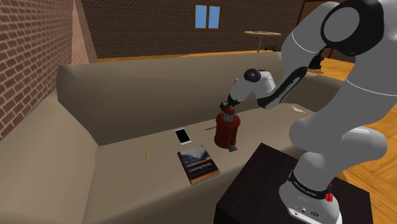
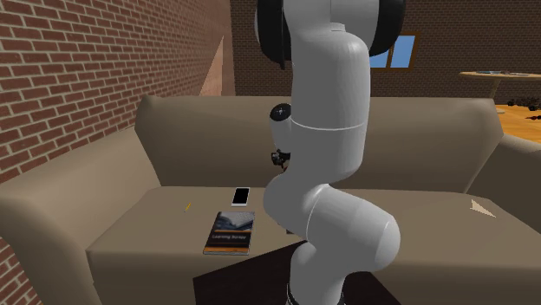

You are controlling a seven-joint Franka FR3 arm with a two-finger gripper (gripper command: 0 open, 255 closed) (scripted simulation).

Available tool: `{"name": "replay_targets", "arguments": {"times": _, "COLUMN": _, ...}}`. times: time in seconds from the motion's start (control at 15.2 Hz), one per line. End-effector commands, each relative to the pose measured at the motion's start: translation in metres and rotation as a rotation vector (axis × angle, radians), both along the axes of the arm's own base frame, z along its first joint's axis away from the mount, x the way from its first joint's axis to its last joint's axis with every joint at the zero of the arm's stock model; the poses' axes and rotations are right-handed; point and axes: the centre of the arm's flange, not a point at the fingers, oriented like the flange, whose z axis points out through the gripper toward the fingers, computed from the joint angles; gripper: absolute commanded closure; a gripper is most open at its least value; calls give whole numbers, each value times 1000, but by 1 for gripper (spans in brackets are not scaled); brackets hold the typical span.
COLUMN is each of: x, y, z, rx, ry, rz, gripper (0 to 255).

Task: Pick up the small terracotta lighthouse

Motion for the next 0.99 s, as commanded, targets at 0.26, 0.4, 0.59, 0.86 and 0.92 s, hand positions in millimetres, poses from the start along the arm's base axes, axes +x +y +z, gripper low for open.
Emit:
{"name": "replay_targets", "arguments": {"times": 0.26, "x": 0, "y": 0, "z": -2, "rx": 1, "ry": 0, "rz": 1, "gripper": 255}}
{"name": "replay_targets", "arguments": {"times": 0.4, "x": 1, "y": 1, "z": -1, "rx": 1, "ry": 0, "rz": 1, "gripper": 255}}
{"name": "replay_targets", "arguments": {"times": 0.59, "x": 0, "y": 0, "z": 4, "rx": 1, "ry": 0, "rz": 1, "gripper": 255}}
{"name": "replay_targets", "arguments": {"times": 0.86, "x": 0, "y": 0, "z": 25, "rx": 1, "ry": 0, "rz": 1, "gripper": 255}}
{"name": "replay_targets", "arguments": {"times": 0.92, "x": 0, "y": 0, "z": 30, "rx": 1, "ry": 0, "rz": 1, "gripper": 255}}
